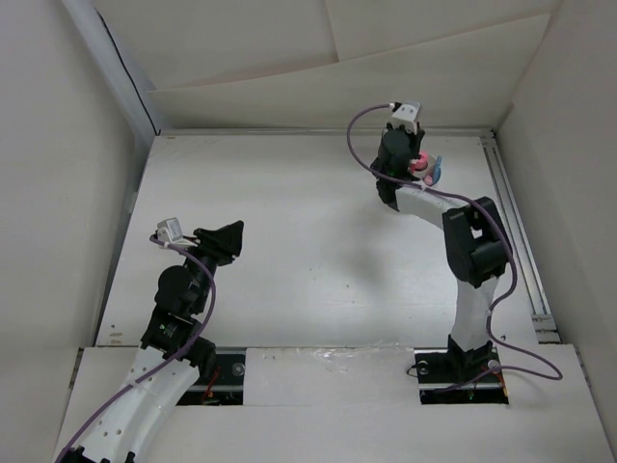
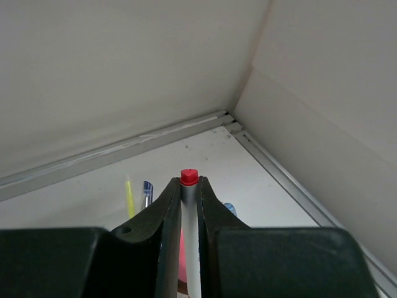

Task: Sort the stationery into containers
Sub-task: Place the pen in the storage box.

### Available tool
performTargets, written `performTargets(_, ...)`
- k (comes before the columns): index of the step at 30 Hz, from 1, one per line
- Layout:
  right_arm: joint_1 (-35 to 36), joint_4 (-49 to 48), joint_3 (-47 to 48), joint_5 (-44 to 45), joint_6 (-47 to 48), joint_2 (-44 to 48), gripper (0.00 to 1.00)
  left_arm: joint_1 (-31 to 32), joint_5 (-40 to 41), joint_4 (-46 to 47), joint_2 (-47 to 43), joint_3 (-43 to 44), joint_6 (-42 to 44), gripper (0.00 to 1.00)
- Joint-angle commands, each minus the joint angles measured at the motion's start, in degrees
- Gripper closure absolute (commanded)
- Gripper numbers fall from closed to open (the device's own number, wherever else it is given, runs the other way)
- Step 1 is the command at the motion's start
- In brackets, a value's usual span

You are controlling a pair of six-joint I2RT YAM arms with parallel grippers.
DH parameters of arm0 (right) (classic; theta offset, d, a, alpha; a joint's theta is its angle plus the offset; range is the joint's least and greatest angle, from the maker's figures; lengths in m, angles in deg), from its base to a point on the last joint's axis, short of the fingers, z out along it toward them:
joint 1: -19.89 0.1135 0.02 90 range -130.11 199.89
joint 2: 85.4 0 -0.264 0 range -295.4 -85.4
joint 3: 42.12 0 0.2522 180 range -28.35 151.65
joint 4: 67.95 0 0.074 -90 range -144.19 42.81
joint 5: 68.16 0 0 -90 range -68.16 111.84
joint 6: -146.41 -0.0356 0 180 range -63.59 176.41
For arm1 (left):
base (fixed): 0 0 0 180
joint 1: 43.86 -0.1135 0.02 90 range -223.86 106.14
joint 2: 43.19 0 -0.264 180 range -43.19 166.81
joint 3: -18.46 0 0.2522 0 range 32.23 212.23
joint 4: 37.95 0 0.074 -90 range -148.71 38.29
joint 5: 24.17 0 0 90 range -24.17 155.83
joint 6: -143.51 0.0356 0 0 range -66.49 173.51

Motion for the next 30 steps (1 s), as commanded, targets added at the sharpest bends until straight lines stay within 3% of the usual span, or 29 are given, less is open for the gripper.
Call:
performTargets(1, 3.0, -20.3, -1.5, 3.6, 12.7, -1.5, 1.00, 0.2, -0.8, 2.6, -0.1, 0.5, 0.3, 0.59)
performTargets(8, 4.8, -29.2, -3.5, 5.5, 18.0, -4.2, 1.00, 0.2, -0.8, 2.6, 0.5, 0.5, 0.3, 0.59)
performTargets(30, 4.8, -34.0, -6.3, 6.6, 20.6, -7.6, 1.00, 0.2, -0.8, 2.6, 0.0, 0.5, 0.3, 0.59)
